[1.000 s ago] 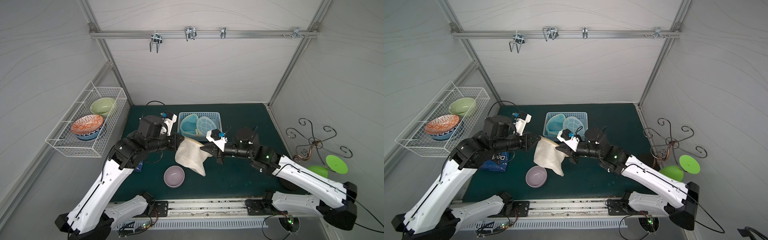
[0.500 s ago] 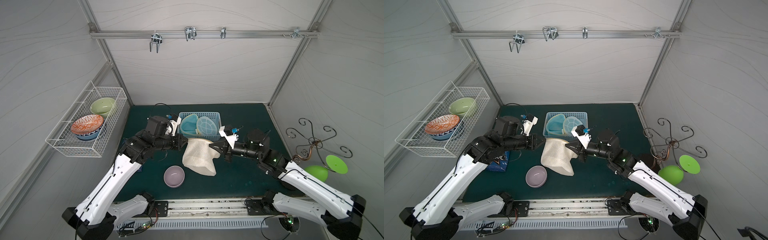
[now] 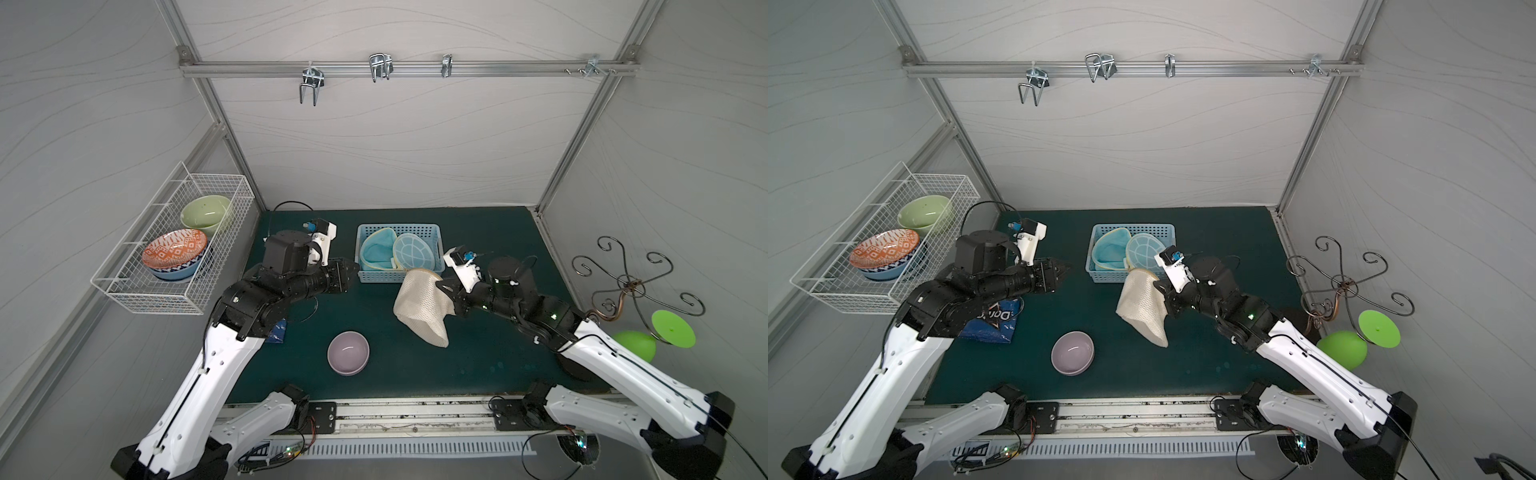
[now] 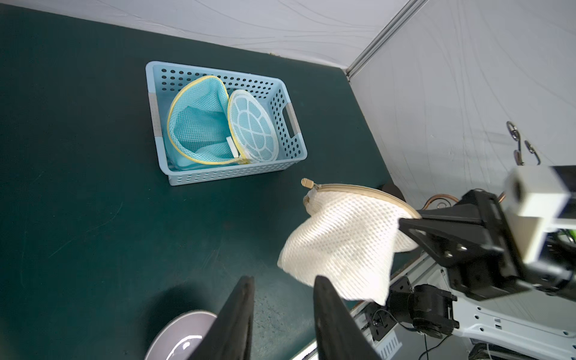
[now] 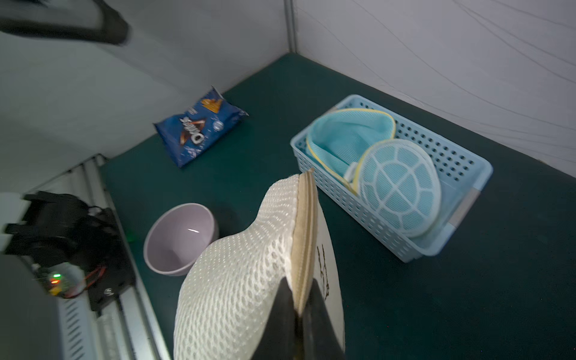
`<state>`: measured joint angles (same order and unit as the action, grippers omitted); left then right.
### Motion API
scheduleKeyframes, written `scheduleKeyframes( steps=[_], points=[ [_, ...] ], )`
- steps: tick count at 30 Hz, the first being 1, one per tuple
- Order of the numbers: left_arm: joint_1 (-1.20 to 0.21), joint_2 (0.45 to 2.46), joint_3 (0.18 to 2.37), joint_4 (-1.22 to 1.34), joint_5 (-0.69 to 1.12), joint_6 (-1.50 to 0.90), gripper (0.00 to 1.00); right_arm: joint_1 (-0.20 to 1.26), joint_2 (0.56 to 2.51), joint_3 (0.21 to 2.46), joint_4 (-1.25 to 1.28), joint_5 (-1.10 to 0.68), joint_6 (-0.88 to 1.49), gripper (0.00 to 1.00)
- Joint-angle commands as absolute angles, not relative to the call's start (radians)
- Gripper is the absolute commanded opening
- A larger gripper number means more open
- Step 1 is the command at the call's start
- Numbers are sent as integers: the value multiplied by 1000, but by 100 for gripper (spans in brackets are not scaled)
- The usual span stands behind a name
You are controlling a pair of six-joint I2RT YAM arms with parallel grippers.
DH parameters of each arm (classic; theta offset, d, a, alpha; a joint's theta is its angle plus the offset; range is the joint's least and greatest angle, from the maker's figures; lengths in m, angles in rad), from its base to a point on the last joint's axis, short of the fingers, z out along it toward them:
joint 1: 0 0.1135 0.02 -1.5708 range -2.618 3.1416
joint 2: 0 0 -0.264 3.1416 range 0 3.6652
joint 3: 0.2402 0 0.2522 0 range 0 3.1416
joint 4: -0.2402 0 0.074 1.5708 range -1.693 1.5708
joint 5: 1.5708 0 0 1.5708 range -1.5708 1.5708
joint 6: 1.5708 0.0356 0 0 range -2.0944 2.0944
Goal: Turn the laundry bag inside out
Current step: Place the laundry bag at the center of the board.
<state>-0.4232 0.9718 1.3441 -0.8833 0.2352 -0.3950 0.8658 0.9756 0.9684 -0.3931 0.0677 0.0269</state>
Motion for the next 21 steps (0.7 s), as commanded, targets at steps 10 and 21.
scheduleKeyframes(
  steps=[10,21],
  points=[
    [-418,956,1338,-864,233,-362,31,1033,1366,1058,-656,1006,36,0],
    [-420,955,1324,-870,232,-359,31,1222,1580,1046,-603,852,232,0]
  ],
)
